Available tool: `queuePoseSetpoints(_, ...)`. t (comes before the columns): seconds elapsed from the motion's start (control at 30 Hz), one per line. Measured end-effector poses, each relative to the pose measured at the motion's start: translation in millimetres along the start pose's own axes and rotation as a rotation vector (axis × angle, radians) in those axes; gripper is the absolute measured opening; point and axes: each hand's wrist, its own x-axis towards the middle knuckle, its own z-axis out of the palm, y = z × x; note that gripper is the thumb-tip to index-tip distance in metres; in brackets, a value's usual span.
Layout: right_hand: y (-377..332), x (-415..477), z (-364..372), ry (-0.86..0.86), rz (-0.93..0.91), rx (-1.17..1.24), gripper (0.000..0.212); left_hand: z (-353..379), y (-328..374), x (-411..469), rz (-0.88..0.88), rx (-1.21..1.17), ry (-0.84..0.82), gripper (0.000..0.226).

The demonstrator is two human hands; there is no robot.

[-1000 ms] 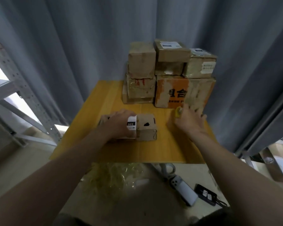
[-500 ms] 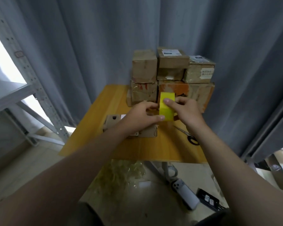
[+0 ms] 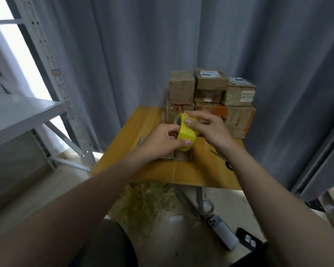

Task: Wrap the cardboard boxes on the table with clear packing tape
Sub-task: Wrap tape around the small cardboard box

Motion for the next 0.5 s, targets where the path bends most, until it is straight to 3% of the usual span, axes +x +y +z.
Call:
queuePoseSetpoints(0.13, -1, 1, 12, 0.123, 0.051, 0.135, 0.004, -4, -2, -11, 0.037, 0.099, -0.032, 0.024)
queuePoseSetpoints(0.33, 0, 5, 22, 0.172, 0.038, -0.092, 0.016, -1, -1, -21, -0.005, -0.031, -0.068, 0.022)
queuePoseSetpoints(0.5, -1, 6, 19, 0.211, 0.062, -0.122, 0.016, 7, 4, -21, -0.039, -0.166, -0.038, 0.018)
